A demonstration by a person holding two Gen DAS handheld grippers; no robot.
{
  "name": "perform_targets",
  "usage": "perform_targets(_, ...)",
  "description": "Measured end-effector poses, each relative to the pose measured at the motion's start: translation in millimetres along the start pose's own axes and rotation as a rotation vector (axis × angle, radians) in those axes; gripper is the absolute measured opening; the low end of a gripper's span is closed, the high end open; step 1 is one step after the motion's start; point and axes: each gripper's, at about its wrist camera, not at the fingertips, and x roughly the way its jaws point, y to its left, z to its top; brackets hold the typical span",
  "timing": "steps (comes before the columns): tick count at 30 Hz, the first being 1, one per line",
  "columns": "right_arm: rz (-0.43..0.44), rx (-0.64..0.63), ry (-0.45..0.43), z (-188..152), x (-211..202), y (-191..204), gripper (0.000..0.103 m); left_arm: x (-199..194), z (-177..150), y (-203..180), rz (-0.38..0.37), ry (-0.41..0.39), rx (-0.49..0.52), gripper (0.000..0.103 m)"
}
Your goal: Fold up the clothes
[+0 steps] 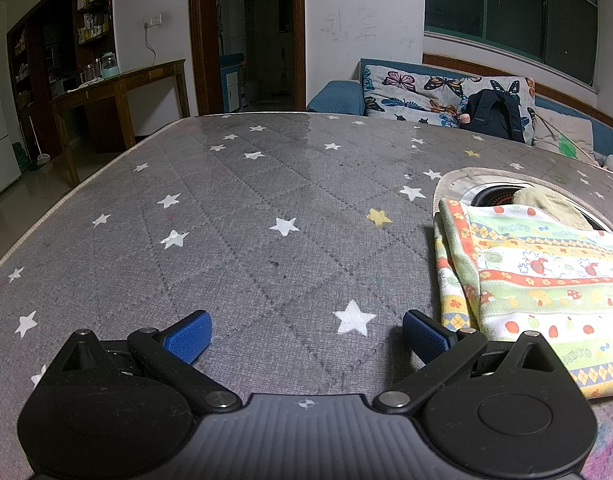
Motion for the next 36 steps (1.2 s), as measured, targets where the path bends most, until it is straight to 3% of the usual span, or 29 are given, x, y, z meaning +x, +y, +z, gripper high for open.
perform_targets(36, 0.0, 0.0, 0.0, 0.0, -0.1, -0.2, 0.103, 0.9, 1.0, -4.2, 0.0, 0.0, 0.0, 0.103)
